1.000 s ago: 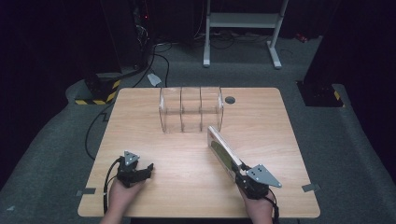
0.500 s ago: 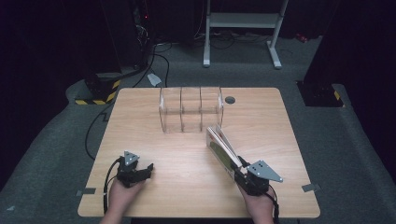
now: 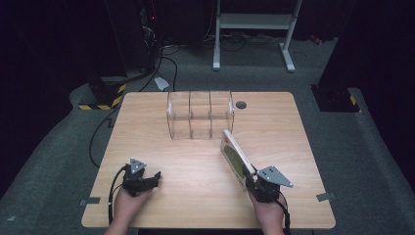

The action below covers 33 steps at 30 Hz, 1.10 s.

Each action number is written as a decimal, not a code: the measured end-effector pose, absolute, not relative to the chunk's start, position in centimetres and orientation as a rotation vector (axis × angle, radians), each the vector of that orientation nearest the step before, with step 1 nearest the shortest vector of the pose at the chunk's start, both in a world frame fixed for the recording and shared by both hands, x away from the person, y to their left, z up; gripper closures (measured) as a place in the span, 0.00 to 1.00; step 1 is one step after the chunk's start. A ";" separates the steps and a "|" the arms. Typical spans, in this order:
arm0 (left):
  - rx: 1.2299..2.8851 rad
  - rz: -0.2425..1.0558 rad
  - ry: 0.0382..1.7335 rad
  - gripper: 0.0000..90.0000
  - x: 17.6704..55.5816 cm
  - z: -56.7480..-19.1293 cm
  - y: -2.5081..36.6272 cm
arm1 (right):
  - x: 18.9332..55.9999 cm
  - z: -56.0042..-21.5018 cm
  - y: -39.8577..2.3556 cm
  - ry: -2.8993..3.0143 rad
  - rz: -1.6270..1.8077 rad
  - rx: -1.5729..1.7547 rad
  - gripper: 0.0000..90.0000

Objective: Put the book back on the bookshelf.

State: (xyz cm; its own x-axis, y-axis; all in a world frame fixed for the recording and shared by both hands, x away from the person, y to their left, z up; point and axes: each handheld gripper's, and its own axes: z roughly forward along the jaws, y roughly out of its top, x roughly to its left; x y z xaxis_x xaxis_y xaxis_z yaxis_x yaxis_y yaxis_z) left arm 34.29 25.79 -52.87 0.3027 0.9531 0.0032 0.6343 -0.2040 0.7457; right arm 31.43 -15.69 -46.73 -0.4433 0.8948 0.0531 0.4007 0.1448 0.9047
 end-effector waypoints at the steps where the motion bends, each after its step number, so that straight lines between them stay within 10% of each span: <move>1: 1.928 0.634 1.409 0.26 34.3 -52.9 25.8 | 31.5 -46.7 -15.6 1.919 1.265 1.238 0.83; 33: 1.939 0.627 1.396 0.27 34.4 -52.8 25.8 | 37.6 -42.2 -12.2 1.819 1.252 1.189 0.83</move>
